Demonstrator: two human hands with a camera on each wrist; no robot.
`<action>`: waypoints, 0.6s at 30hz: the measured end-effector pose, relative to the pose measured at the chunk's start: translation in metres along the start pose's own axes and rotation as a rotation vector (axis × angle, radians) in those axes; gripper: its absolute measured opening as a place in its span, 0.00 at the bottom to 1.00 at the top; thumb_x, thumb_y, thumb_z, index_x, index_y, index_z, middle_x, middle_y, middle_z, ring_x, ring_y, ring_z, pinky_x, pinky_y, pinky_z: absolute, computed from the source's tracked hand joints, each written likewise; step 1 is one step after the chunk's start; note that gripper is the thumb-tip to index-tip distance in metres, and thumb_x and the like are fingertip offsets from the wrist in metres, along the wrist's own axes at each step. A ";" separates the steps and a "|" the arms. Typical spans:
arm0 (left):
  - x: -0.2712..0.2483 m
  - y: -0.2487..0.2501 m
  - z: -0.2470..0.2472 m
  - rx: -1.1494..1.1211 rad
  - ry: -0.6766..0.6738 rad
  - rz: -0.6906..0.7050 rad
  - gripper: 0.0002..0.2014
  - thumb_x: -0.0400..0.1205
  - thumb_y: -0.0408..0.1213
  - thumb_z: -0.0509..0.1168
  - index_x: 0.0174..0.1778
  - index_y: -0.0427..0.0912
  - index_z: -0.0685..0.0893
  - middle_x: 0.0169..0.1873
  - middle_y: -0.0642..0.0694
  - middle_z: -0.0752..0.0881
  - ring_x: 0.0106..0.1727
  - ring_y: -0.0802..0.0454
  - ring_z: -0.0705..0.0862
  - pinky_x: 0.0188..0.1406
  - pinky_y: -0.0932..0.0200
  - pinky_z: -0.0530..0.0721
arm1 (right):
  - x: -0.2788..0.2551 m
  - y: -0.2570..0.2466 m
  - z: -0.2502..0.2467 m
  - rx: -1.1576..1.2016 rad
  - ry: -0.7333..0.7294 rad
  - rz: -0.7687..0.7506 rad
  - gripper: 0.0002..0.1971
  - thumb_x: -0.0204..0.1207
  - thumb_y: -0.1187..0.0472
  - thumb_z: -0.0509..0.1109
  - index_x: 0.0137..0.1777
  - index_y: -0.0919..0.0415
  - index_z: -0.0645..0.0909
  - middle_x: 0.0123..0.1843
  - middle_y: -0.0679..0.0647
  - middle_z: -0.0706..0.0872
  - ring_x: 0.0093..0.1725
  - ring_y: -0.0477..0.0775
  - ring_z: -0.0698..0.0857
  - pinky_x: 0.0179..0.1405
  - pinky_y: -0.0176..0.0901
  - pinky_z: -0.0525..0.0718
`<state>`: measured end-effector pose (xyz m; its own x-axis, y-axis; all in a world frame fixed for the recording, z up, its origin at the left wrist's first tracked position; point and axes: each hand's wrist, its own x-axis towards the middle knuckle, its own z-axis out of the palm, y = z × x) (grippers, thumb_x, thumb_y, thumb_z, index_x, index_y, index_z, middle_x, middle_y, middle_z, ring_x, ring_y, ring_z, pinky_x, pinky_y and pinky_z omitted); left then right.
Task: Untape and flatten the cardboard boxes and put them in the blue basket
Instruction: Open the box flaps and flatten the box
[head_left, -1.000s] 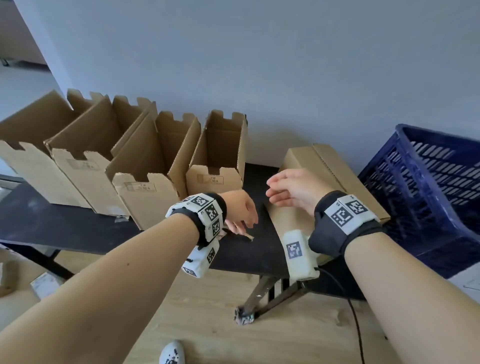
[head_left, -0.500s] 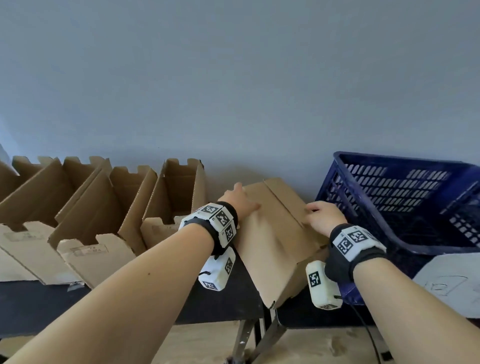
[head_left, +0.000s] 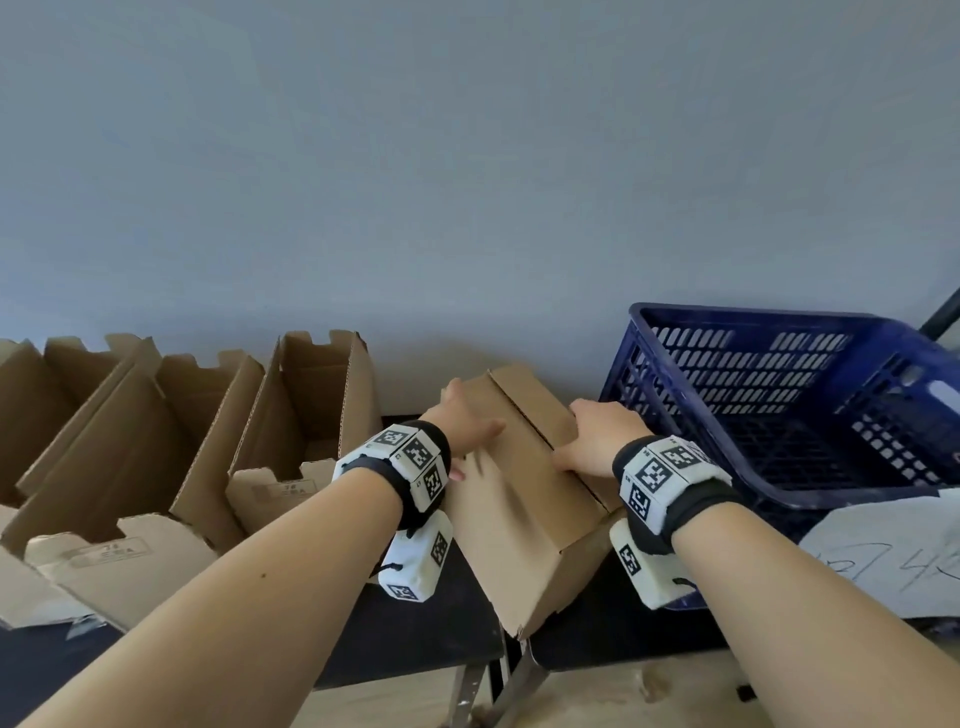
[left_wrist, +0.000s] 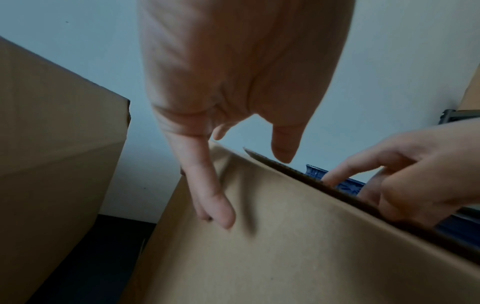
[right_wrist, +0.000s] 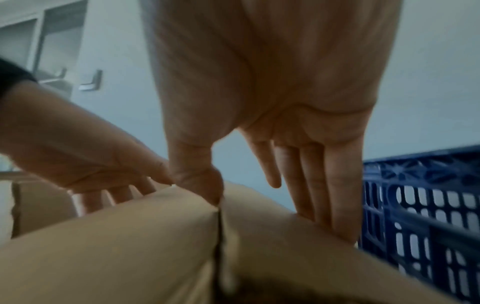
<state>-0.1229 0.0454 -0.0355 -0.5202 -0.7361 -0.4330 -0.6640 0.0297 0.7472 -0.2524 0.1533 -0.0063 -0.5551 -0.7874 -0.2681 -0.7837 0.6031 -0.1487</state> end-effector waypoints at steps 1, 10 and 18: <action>0.000 0.000 0.000 -0.003 0.000 -0.001 0.43 0.80 0.47 0.65 0.82 0.52 0.42 0.61 0.38 0.77 0.52 0.39 0.85 0.43 0.40 0.89 | 0.000 -0.001 -0.002 0.009 0.000 -0.008 0.25 0.73 0.51 0.66 0.68 0.60 0.71 0.59 0.59 0.83 0.55 0.62 0.82 0.45 0.45 0.78; -0.003 0.000 -0.007 0.146 0.047 0.012 0.53 0.73 0.60 0.68 0.83 0.47 0.39 0.73 0.37 0.72 0.67 0.39 0.78 0.62 0.45 0.82 | -0.008 -0.005 -0.010 0.344 0.058 -0.019 0.10 0.71 0.71 0.61 0.31 0.59 0.70 0.38 0.55 0.82 0.48 0.61 0.81 0.41 0.43 0.78; -0.023 0.008 -0.010 0.160 0.209 0.060 0.60 0.70 0.50 0.74 0.80 0.55 0.30 0.76 0.35 0.56 0.71 0.34 0.72 0.65 0.46 0.77 | -0.028 -0.015 -0.013 0.400 0.252 -0.145 0.16 0.81 0.64 0.55 0.32 0.57 0.58 0.33 0.52 0.66 0.32 0.51 0.66 0.28 0.42 0.61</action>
<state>-0.1109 0.0560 -0.0148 -0.4500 -0.8530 -0.2642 -0.7203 0.1718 0.6721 -0.2286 0.1643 0.0163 -0.5374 -0.8432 0.0138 -0.7166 0.4479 -0.5348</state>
